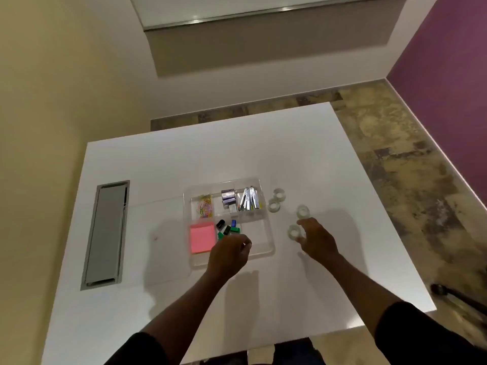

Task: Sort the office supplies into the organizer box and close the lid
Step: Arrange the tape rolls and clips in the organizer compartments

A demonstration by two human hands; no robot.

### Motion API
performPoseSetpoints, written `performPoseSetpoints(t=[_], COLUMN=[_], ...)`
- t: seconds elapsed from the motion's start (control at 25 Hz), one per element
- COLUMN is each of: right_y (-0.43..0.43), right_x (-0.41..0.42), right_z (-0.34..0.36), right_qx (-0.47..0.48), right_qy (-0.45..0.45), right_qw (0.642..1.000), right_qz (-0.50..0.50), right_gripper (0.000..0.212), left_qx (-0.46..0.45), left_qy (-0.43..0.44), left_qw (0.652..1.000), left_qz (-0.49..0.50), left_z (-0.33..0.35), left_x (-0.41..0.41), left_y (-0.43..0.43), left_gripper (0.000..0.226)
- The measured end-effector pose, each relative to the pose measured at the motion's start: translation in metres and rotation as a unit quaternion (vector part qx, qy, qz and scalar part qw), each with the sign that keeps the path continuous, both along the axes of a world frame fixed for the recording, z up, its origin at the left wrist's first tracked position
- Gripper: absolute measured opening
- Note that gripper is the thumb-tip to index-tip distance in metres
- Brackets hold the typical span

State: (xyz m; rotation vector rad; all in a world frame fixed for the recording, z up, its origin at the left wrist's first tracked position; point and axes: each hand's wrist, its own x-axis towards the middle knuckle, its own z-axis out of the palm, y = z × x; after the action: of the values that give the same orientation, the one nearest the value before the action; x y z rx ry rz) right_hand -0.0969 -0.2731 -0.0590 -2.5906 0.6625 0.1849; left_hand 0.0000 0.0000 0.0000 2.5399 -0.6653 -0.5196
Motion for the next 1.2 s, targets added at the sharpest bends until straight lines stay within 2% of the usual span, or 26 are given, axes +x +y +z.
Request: performPoseSetpoints(t=[0.2,0.36,0.44,0.56,0.64,0.8,0.96,1.2], right_y=[-0.001,0.000,0.003,0.001,-0.002,0.002,0.022,0.071], right_x=[0.010,0.010,0.010,0.010,0.011,0.022,0.042,0.082], right_z=[-0.023,-0.031,-0.033,-0.038,-0.039,-0.024,0.002,0.014], right_qx=[0.005,-0.070,-0.084,-0.112,-0.095,-0.015,0.021,0.053], right_qy=[0.078,0.110,0.110,0.094,0.063,0.000,-0.071,-0.094], right_qw=[0.993,0.980,0.976,0.972,0.978,0.989,0.989,0.979], right_qz=[0.087,0.151,0.170,0.184,0.176,0.144,0.126,0.175], right_gripper=[0.064,0.071,0.067,0.049,0.041,0.053,0.055,0.058], left_qx=[0.015,0.024,0.028,0.025,0.022,0.005,-0.010,-0.011], left_qy=[0.010,0.018,0.021,0.025,0.024,0.016,-0.003,0.017], left_qw=[0.999,0.998,0.998,0.997,0.997,0.998,0.996,0.995], left_qz=[0.033,0.049,0.057,0.065,0.066,0.068,0.084,0.094], left_z=[-0.004,-0.011,-0.015,-0.018,-0.019,-0.020,-0.019,-0.021], left_x=[0.004,0.004,0.005,0.004,0.003,0.005,0.010,0.019], left_y=[-0.012,-0.014,-0.014,-0.014,-0.014,-0.012,-0.007,0.001], left_gripper=[0.017,0.017,0.017,0.018,0.017,0.017,0.016,0.016])
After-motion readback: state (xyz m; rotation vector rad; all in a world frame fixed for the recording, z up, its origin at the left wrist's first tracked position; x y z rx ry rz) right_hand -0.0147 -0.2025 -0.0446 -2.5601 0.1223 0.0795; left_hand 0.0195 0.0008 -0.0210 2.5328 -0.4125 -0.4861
